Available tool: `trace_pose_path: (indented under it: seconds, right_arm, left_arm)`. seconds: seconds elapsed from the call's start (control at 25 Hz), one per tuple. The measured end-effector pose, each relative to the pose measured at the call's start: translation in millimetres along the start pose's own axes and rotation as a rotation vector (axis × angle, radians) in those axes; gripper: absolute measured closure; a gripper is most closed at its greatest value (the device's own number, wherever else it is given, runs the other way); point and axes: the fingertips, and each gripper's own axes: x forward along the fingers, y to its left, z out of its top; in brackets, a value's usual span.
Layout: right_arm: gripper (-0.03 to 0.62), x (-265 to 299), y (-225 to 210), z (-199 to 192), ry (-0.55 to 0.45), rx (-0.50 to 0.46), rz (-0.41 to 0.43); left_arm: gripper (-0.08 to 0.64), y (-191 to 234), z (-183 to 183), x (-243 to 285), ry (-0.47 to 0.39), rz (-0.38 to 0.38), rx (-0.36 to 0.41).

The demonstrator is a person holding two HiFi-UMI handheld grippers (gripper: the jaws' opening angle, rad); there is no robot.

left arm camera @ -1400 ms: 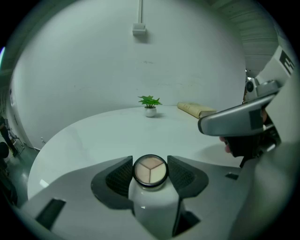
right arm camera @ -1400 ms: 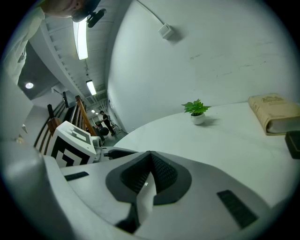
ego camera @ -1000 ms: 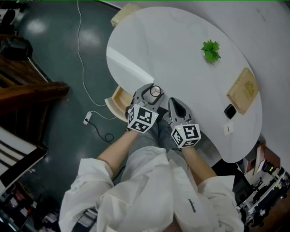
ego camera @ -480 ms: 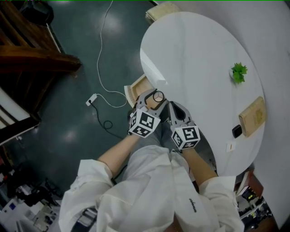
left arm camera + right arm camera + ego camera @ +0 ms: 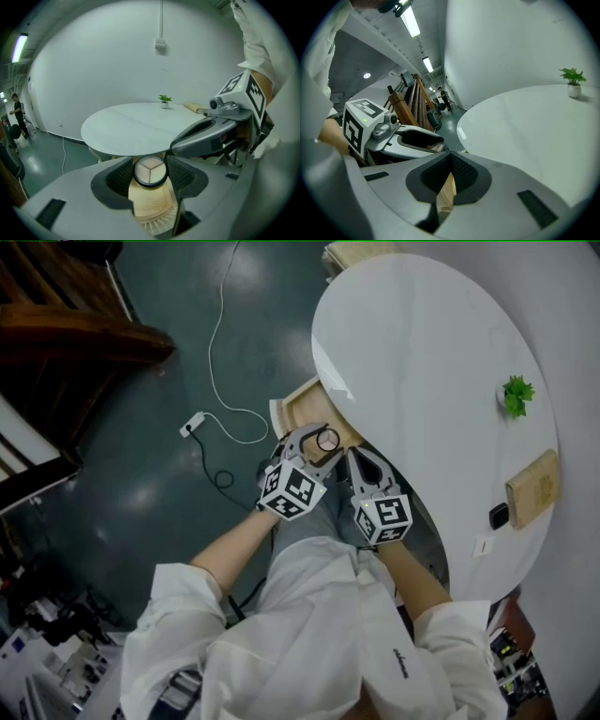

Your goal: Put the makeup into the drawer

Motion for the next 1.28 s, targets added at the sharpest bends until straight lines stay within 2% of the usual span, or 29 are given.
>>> trace_pose_path:
  seconds: [0.08,0.2,0.44,0.56,0.68,0.76,1.0,1.28]
  right_arm:
    - [0.575,3.3,1.1,-10.9,0.020,-0.006,0.004]
    - [0.575,9.2,-1.2,-30.4,0.056,-0.014,0.010]
    - [0.575,19.0,-11.4,-64.2,0.095,-0.034,-0.008]
    - [0.575,23.4,-15.4,-74.6,0.108,-0.038,-0.015]
    - [0.575,28.0,-15.6,-83.7,0.121,-0.088,-0.011]
    - [0.575,30.0,-18.9,-89.6,0.125,-0.093,-0.018]
    - [0.575,36.3,-24.6,-106.8,0.135,-0.052,-0.031]
    - [0.575,42.6,-30.2,-116.8,0.134,-0.038,-0.040]
  left_arm:
    - [0.318,-0.9,-12.2,0.5,0.035,-0.036,0.068]
    - [0.318,-5.0,-33.4,8.2,0.105,-0.115,0.212]
    - [0.318,-20.5,-75.3,34.0,0.218,-0.337,0.522]
    - [0.318,-28.0,-87.5,45.0,0.248,-0.444,0.651]
    - [0.318,-38.8,-100.9,51.6,0.262,-0.565,0.772]
    - [0.318,-43.7,-108.1,56.0,0.271,-0.617,0.850]
    - [0.318,-47.8,-124.9,75.4,0.305,-0.706,0.977]
    - [0.318,-47.7,-148.8,102.1,0.373,-0.768,1.034]
